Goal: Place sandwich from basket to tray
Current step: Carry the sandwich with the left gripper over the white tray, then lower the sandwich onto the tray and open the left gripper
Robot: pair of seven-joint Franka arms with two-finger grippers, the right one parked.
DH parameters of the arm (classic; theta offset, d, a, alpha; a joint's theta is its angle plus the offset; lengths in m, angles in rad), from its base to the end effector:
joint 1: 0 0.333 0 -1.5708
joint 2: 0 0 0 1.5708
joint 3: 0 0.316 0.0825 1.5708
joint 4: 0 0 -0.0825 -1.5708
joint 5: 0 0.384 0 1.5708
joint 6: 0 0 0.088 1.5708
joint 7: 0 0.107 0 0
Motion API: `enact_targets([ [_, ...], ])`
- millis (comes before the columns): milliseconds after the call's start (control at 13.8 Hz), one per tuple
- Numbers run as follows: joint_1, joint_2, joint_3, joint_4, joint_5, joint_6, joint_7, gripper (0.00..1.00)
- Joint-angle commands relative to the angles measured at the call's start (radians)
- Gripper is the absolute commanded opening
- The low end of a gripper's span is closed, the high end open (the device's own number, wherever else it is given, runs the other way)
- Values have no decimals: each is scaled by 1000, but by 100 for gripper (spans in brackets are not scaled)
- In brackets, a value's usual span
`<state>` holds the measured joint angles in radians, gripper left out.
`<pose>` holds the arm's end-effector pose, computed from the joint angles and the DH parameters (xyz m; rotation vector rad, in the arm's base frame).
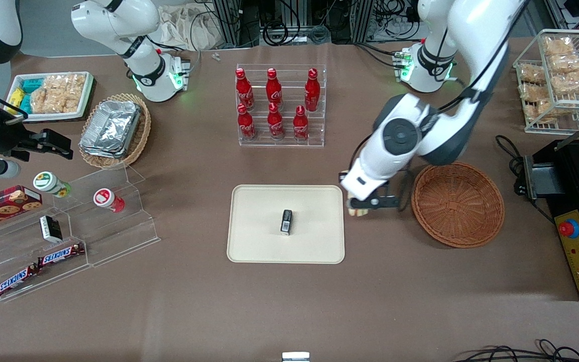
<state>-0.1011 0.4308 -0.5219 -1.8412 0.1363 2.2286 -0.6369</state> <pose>0.5342 -0.3495 0.3228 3.0478 -0.0417 -0.0674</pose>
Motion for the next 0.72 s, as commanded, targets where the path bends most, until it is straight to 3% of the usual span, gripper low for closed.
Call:
enact_targets([
  [0,-32,145,-1,50,127,112,-1,0],
  [289,-64,296,8,131,218,180,-27,0],
  [361,-68,311,23,135,233,181,-30,27],
  [434,-68,319,25,138,252,181,-30,99],
  [651,-60,292,23,145,258,180,-72,100],
])
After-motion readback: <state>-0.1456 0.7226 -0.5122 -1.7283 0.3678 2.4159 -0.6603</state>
